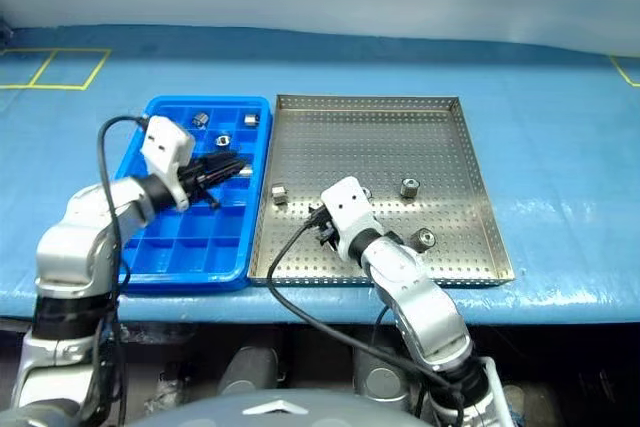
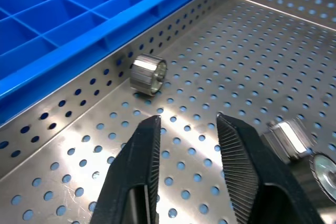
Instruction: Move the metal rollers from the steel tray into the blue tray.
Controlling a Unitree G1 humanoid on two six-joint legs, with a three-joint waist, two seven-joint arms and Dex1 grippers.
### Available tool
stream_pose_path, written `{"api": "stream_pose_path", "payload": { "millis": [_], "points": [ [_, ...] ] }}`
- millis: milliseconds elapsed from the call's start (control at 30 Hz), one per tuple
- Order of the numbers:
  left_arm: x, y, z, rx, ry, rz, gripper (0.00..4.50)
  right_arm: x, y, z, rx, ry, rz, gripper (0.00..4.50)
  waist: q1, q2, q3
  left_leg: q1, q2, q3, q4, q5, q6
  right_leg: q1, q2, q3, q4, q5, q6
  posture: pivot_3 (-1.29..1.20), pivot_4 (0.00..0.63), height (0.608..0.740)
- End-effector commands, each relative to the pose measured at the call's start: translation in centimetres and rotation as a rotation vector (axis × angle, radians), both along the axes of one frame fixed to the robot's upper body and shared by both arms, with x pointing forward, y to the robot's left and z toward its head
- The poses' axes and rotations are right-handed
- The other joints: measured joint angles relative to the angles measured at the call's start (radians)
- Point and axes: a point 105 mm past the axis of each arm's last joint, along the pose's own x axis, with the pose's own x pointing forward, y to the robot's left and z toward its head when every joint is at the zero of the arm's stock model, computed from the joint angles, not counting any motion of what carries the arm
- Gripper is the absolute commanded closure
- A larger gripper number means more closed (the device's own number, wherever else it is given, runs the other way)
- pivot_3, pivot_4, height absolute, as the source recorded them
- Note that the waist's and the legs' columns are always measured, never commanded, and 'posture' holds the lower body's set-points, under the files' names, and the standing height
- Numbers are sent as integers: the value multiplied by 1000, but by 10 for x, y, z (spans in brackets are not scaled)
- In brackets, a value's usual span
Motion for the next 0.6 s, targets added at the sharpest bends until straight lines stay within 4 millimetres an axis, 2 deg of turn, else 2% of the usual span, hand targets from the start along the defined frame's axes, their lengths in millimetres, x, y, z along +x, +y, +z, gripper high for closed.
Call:
{"api": "stream_pose_path", "payload": {
  "millis": [33,133,233,333,500,533,600],
  "points": [
    [-18,2,18,18,-113,-8,3925,8,17,7,-44,-18,124,3391,11,0,0,0,0,0,0,0,0,0,0,0,0,0,0,57,150,740],
    [-32,4,13,-1,-131,3,3925,17,28,7,-75,-11,226,3391,28,0,0,0,0,0,0,0,0,1,-1,0,-1,1,0,86,150,740],
    [-44,3,2,40,-126,6,3925,34,32,3,-138,-17,259,2824,43,0,0,1,0,0,0,0,0,2,-1,-2,-1,0,-1,116,150,740],
    [-56,-4,-7,65,-154,-10,3925,48,34,3,-166,-32,272,1835,53,0,0,1,-1,0,-1,0,0,2,-1,-3,-1,0,-2,141,150,740],
    [-73,-20,-22,87,-132,-89,3925,59,35,-1,-238,-64,319,176,65,0,0,1,-2,0,-2,0,0,2,-2,-4,-2,0,-2,169,150,740],
    [-75,-24,-24,75,-130,-105,3925,60,35,-1,-252,-74,325,9,67,0,0,1,-1,0,-2,0,0,2,-2,-4,-2,0,-2,169,150,740],
    [-79,-30,-25,44,-116,-135,3925,63,35,-1,-267,-83,334,9,70,1,1,1,-1,0,-2,0,0,2,-2,-5,-2,-1,-3,169,150,740]
  ]
}}
